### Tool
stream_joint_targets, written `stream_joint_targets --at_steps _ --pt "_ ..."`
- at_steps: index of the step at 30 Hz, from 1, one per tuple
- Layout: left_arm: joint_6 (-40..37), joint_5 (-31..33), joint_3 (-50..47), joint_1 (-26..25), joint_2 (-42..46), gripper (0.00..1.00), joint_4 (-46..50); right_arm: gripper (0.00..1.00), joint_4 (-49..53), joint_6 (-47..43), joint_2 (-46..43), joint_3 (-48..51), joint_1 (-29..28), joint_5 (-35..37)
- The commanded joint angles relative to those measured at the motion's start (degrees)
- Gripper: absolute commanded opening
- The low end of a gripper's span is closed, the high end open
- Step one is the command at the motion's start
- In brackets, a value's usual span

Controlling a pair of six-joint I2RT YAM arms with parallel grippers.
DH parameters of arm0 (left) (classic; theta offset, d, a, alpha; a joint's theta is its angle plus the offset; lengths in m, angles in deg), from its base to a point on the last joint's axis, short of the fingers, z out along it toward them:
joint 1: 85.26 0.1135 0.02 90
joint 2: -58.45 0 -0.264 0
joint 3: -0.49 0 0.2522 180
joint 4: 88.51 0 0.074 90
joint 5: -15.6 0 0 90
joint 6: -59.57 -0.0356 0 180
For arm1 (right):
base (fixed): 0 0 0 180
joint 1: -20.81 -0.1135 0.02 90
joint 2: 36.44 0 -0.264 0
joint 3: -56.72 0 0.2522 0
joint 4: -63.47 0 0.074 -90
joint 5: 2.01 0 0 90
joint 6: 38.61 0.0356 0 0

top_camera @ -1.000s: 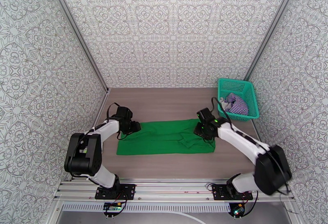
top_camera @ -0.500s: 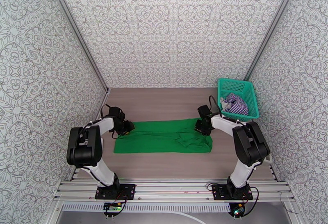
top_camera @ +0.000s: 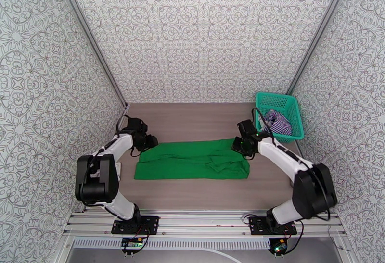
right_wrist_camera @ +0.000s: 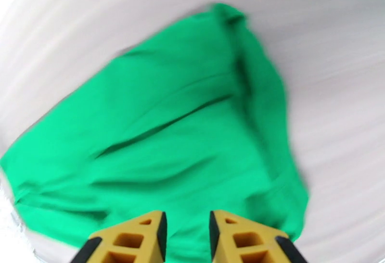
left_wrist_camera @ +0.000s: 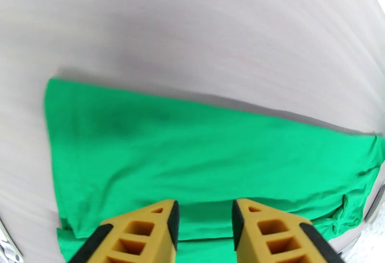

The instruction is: Fold and stack the mixed laundry pile

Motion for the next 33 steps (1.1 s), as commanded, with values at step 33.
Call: stream_joint_targets --at_steps 33 --pt "24.6 -6.0 -28.4 -11.7 18.4 0.25 -2.1 0.32 11.4 -9.4 64.0 -68.5 9.2 -8.3"
